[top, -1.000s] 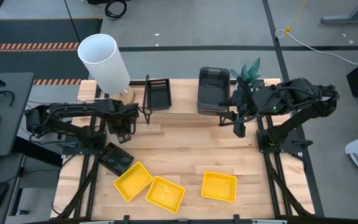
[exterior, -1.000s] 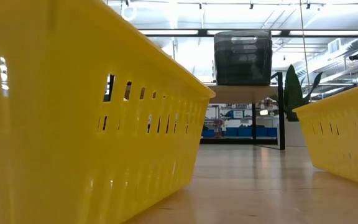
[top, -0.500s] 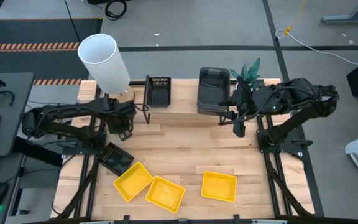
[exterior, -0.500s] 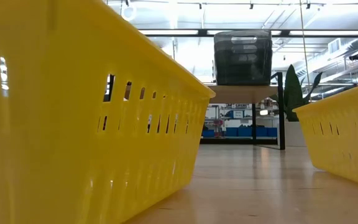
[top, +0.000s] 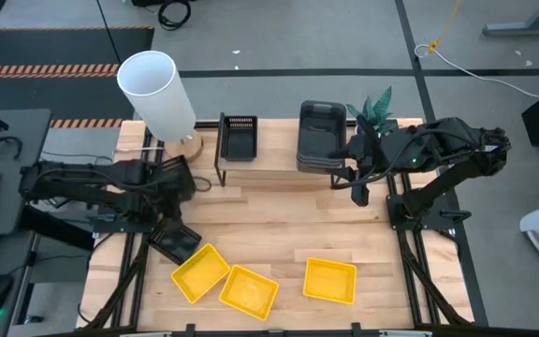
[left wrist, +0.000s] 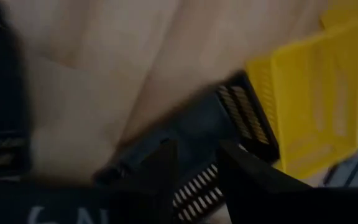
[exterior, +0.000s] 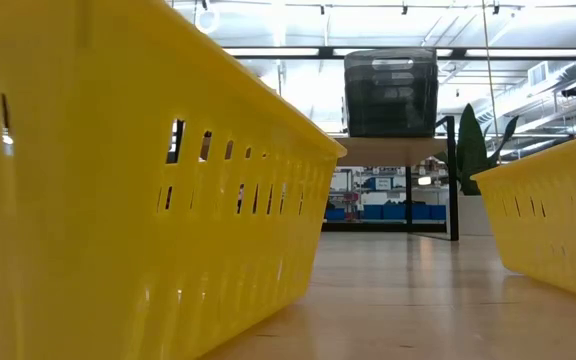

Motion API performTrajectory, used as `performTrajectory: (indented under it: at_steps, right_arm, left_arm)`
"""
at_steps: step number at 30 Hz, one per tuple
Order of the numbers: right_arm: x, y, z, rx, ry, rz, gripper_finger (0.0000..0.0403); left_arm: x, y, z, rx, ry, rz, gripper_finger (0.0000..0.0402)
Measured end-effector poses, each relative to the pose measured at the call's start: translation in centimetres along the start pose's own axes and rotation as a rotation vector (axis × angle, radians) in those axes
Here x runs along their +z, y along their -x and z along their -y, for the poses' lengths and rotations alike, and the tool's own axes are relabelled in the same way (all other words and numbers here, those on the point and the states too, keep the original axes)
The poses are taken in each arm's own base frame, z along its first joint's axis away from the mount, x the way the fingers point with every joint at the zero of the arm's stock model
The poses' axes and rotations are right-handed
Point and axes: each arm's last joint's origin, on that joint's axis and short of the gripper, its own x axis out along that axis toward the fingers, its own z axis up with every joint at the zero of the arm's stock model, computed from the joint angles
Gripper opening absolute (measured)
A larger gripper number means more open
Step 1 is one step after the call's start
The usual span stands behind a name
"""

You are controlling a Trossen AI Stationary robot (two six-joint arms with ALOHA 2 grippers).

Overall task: Stack baskets on shelf by color
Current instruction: Stack the bottom black basket on top of the black basket on the shelf

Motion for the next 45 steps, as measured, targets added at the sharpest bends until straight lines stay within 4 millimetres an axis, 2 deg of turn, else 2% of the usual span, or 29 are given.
performTrajectory:
  at_steps: [6,10,17,26,30,39,45]
  right_arm:
    - [0.4,-0.2,-0.2,0.006,0.016,0.03,0.0158]
    - [0.4,-0.4,-0.3,0.02,0.02,0.024,0.0158]
    - [0.4,-0.5,-0.5,0.058,-0.004,0.021,0.0158]
    - [0.4,-0.5,-0.5,0.059,-0.004,0.021,0.0158]
    - [0.4,-0.5,-0.5,0.059,0.0,0.021,0.0158]
    - [0.4,-0.5,-0.5,0.059,0.021,0.021,0.0158]
    - [0.4,-0.4,-0.5,0.058,0.038,0.021,0.0158]
  left_arm:
    - [0.1,-1.3,2.3,-0.005,-0.157,-0.003,0.0116]
    - [0.2,-2.9,3.3,0.063,-0.215,-0.063,0.0116]
    - [0.6,-5.1,4.2,0.248,-0.291,-0.076,0.0129]
    - [0.6,-7.2,5.1,0.332,-0.417,-0.13,0.0177]
    - [0.8,-8.2,5.3,0.327,-0.437,-0.178,0.0181]
    - [1.2,-10.2,5.1,0.36,-0.496,-0.266,0.0124]
    - [1.6,-10.1,5.4,0.348,-0.478,-0.258,0.0024]
